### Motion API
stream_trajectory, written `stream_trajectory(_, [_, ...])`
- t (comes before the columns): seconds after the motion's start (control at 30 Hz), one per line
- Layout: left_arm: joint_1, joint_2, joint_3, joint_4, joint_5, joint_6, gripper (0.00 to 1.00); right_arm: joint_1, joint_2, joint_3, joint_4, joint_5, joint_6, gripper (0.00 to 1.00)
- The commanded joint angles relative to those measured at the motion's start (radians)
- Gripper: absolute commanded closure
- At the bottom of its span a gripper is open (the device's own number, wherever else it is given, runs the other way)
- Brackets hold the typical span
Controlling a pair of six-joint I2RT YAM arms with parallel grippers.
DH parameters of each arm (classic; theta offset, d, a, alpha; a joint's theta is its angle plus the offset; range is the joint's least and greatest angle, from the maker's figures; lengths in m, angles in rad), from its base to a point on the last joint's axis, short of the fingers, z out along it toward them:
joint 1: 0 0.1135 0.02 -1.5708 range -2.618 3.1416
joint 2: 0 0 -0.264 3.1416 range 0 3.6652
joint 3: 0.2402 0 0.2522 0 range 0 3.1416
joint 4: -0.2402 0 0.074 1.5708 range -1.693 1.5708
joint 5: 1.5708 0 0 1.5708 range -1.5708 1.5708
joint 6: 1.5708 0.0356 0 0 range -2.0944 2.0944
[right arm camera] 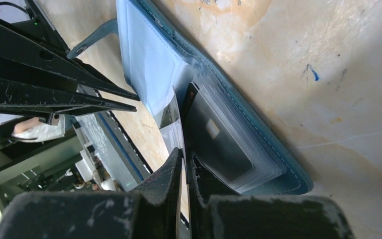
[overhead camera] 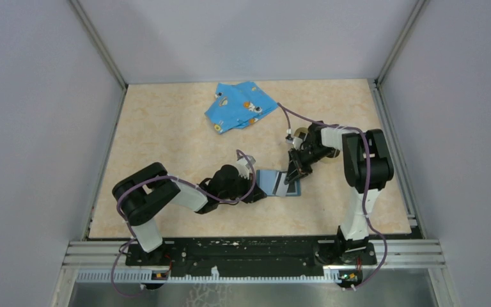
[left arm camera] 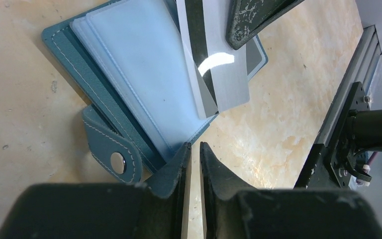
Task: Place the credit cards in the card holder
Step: Insert the credit card into the card holder.
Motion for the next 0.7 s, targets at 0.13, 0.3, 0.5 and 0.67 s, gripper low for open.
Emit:
stream_trajectory(0.13, [0.003, 0.007, 0.020, -0.085, -0.065, 0.059, 0.82, 0.025, 0.071, 0.079, -0.020, 0.107, -0.009, 0.94])
stream_trajectory(0.3, [0.003, 0.006, 0.025, -0.097, -0.071, 0.069, 0.82, 0.030, 0.109, 0.113, -0.043, 0.130, 0.008, 0.92])
stream_trajectory(0.5, [0.003, -0.001, 0.028, -0.105, -0.076, 0.076, 0.82, 0.031, 0.134, 0.138, -0.059, 0.171, 0.039, 0.90])
stream_trajectory(0.67, [0.003, -0.007, 0.030, -0.113, -0.079, 0.082, 0.82, 0.031, 0.163, 0.157, -0.080, 0.190, 0.046, 0.86])
